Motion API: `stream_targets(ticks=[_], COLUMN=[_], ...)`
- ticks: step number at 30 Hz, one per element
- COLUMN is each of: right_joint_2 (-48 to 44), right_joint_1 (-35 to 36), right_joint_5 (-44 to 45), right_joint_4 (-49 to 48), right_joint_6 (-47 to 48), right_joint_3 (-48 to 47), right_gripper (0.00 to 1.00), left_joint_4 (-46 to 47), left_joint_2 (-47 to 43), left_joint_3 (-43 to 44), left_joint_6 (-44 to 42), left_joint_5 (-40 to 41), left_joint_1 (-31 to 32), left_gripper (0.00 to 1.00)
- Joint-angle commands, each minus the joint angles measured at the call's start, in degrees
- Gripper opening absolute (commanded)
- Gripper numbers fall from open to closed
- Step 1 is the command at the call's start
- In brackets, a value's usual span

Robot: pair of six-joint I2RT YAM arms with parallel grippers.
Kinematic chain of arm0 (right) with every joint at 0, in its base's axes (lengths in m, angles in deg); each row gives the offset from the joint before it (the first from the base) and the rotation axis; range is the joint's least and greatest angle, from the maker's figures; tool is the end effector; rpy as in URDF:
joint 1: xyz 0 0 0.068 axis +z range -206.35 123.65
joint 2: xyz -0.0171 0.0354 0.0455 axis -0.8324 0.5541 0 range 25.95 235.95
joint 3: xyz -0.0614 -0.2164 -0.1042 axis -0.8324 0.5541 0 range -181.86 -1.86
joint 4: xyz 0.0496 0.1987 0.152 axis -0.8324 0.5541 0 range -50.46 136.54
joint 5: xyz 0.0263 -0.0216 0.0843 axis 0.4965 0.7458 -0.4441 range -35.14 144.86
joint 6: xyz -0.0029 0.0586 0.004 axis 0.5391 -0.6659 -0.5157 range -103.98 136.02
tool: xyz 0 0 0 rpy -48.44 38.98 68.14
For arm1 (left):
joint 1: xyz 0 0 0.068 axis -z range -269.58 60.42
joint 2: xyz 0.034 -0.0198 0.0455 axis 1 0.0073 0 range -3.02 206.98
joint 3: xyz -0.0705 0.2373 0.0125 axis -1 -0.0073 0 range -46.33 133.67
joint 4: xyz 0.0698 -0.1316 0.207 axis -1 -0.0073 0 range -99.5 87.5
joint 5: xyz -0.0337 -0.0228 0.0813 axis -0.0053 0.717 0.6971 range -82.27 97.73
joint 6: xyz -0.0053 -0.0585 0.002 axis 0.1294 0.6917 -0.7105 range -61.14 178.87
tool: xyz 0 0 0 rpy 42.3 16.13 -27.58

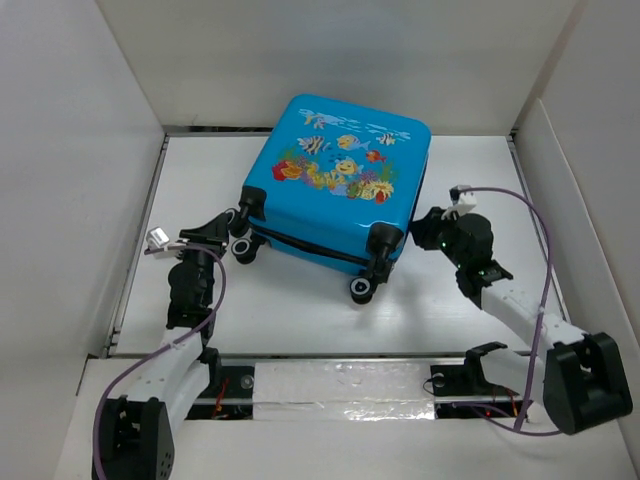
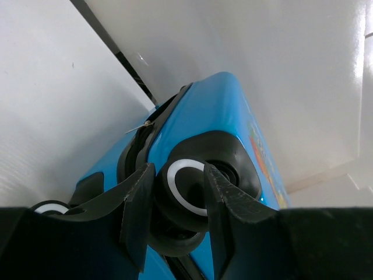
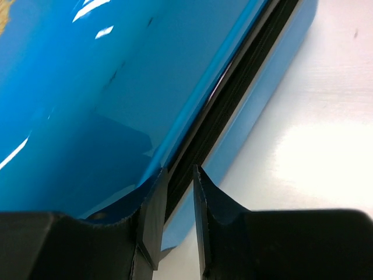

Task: Pack the luggage

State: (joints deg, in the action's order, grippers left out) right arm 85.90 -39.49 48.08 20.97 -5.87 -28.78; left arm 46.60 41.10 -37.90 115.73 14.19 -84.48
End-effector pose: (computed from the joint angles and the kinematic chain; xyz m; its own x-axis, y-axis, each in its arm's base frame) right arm 0.2338 0.0761 0.2111 -0.3698 0.2747 -0.8876 -0.2797 0.8780 0.3883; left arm 0.1903 -0.0121 0.2160 0.1437 -0.8482 -0.5099 0.1821 0.5291 -0.8288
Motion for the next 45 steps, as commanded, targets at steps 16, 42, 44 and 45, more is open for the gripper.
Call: stream_targets(ticks=[16,42,44,45], right_joint_2=[-15.97,-34.98,-34.02,-33.06], right_joint_1=[1.41,18.03,18.65,19.17], right_joint_5=[-0.77,6.52,7.83,10.45], right_joint_4=[-2.01,4.08,2.41,2.05], right_joint_6=[-3.69,0.71,1.14,2.02], right_joint_3=[11.61,17.59,18.3,18.04], right_gripper=[0.0,0.13,0.27,0.35], left_joint_4=[-8.95,-8.84,-9.9,-9.9], left_joint_2=[-15.72,14.23,16.26,16.61], left_joint_3=[6.51,34.12,32.63,30.53], left_joint_6=[-3.43,-35.05,-36.03,-36.2], left_joint_5=[-3.57,2.75,6.17,7.24], left_joint_1=[2.19,40.05,45.92,47.61], left_gripper=[0.73,0.0,0.0,0.0])
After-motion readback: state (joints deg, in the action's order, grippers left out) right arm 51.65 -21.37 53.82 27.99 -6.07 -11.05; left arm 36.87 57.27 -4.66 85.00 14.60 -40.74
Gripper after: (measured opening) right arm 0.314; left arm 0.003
